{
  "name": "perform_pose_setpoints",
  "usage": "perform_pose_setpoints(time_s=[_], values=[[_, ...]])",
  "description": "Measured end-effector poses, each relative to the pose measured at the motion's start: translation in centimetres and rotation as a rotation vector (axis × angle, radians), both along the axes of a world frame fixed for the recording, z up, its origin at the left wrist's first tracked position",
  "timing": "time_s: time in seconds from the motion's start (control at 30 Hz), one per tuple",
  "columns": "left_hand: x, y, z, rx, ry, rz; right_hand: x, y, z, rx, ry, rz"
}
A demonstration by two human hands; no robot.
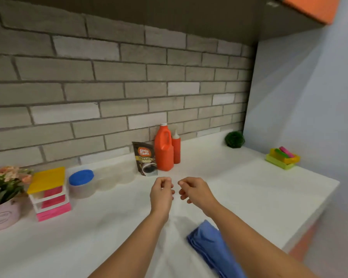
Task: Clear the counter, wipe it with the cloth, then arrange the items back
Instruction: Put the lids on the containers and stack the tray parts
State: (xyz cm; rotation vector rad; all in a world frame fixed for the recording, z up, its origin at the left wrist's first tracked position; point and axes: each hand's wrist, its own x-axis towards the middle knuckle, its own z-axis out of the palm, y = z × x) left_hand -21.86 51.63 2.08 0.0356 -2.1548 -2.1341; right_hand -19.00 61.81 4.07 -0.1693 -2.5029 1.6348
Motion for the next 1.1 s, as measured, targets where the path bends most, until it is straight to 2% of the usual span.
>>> perform_pose_setpoints(time_s=[0.27,0.47,0.83,1.1], values=[[2.9,14.0,0.1,0.05,0.025,-0.146,4.3,13.4,-0.2,0.007,0.01,-0.136],[2.1,22.0,0.0,0.046,0.005,-0.229,4.9,21.3,-0.2,-0.006,0.024,-0.245],[-4.6,34.2,-0.3,0.028,-0.023,-0.323,-0.3,33.3,-0.5,0.011,0.002,-0.364],[-8.5,41.7,-1.6,-0.012,-0.074,-0.344,-4.5,41.7,-1.4,0.043,0.062,-0.478]])
